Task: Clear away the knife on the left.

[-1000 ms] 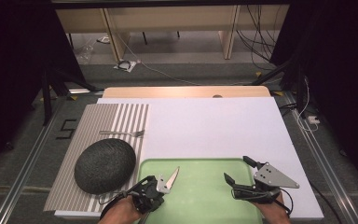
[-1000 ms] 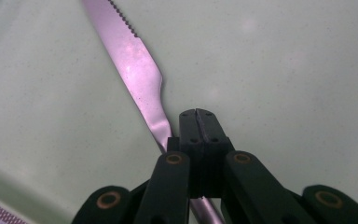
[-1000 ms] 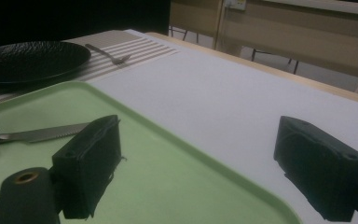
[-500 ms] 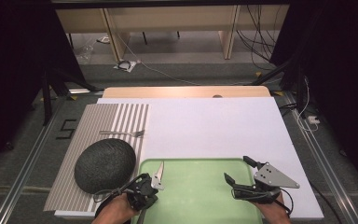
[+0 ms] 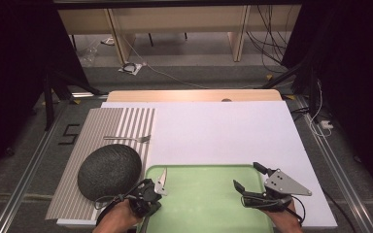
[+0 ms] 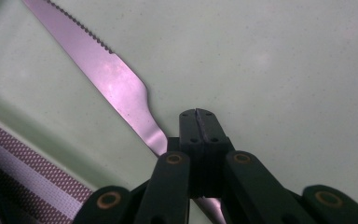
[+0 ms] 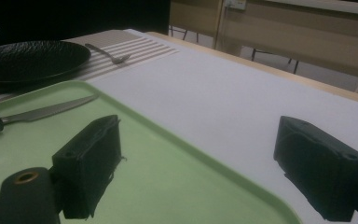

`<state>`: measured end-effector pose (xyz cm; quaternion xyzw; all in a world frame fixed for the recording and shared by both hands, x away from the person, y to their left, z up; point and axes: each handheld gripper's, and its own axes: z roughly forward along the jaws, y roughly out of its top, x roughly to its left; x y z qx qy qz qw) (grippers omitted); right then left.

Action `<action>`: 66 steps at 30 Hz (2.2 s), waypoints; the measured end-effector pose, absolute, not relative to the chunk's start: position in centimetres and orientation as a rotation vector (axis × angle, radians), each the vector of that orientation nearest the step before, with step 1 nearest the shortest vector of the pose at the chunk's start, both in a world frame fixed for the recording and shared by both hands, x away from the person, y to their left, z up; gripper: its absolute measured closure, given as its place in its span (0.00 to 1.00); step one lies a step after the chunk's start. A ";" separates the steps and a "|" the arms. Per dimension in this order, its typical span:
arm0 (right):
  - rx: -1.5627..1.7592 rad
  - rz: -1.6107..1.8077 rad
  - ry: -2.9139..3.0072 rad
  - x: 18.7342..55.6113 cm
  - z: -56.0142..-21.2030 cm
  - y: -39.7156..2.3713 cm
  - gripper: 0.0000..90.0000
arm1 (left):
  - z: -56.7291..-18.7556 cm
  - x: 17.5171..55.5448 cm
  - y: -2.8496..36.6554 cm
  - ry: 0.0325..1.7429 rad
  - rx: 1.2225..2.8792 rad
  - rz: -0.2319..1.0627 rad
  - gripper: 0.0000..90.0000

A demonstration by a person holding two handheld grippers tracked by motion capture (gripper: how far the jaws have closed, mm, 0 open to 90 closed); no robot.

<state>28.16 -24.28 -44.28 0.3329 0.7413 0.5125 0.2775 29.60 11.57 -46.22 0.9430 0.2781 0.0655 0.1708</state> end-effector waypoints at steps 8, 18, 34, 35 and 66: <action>0.894 1.374 1.993 28.1 -44.3 -24.3 0.17 | -46.2 29.9 12.4 0.833 2.684 0.206 0.99; 0.895 1.374 1.994 28.1 -44.3 -24.2 0.17 | -46.1 30.0 12.7 0.840 2.676 0.195 0.99; 0.911 1.378 1.991 28.3 -44.3 -24.5 0.17 | -44.2 30.7 13.9 0.880 2.483 0.245 0.50; 0.911 1.379 1.991 28.3 -44.3 -24.5 0.17 | -44.1 30.7 14.0 0.885 2.473 0.250 0.48; 0.918 1.386 1.992 28.5 -44.5 -24.6 0.17 | -42.1 32.7 17.5 0.993 2.268 0.510 0.24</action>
